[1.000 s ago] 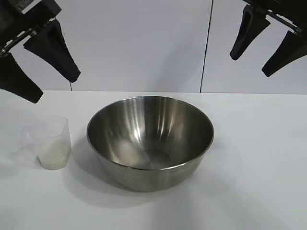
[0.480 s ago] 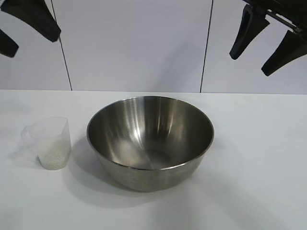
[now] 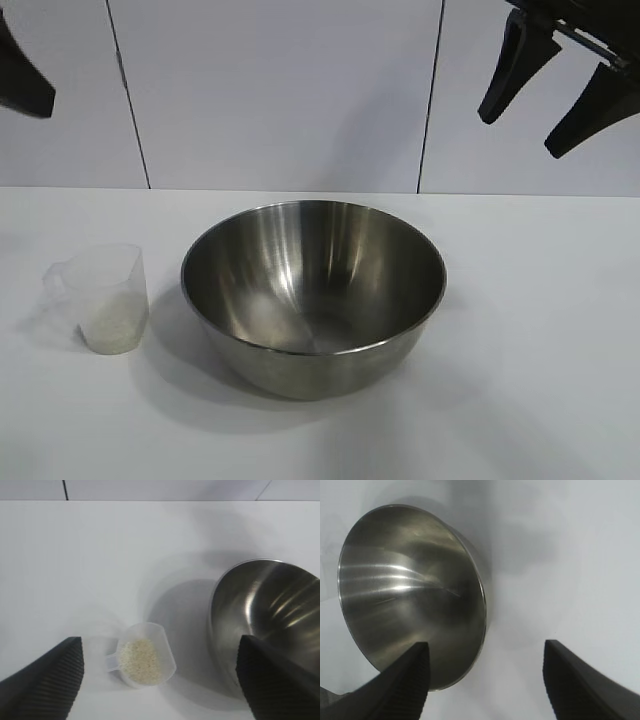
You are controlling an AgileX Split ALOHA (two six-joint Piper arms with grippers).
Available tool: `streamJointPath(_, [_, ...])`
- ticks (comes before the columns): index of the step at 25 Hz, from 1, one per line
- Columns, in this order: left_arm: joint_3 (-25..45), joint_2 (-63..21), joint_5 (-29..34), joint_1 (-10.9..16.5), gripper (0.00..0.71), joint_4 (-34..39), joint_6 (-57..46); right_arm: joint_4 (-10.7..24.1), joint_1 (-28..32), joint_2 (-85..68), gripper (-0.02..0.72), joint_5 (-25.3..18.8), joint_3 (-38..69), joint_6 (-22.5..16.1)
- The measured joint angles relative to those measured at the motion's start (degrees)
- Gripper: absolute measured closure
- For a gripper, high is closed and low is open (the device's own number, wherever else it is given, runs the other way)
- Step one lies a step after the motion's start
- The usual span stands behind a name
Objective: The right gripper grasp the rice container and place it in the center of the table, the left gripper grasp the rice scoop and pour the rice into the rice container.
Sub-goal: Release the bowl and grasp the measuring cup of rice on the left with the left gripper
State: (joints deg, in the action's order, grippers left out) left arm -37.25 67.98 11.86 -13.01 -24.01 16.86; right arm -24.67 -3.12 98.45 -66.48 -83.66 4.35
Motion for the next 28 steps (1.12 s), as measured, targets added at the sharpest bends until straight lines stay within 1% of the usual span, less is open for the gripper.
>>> streamJointPath(5, [7.27, -0.06, -11.09, 0.00, 0.107, -0.18, 0.00, 0.00, 0.00, 0.00, 0.252, 0.01, 0.00, 0.00])
streamJointPath(8, [9.89, -0.06, -15.13, 0.00, 0.107, -0.18, 0.06, 0.00, 0.00, 0.00, 0.252, 0.07, 0.00, 0.00])
streamJointPath(14, [10.41, -0.11, -16.62, 0.00, 0.108, 4.18, 0.41, 0.00, 0.00, 0.00, 0.252, 0.21, 0.00, 0.00])
streamJointPath(17, [10.62, -0.11, -16.69, 0.00, 0.108, 4.83, -0.73, 0.00, 0.00, 0.00, 0.252, 0.25, 0.00, 0.00])
streamJointPath(20, [11.93, 0.53, -19.27, 0.00, 0.108, 5.00, -1.91, 0.00, 0.00, 0.00, 0.252, 0.25, 0.00, 0.00])
streamJointPath(25, [16.58, 3.15, -30.53, 0.00, 0.108, 5.71, -3.69, 0.00, 0.00, 0.00, 0.252, 0.25, 0.00, 0.00])
streamJointPath(28, [19.69, 4.61, -37.16, 0.00, 0.108, 10.02, -7.55, 0.00, 0.00, 0.00, 0.252, 0.39, 0.00, 0.00])
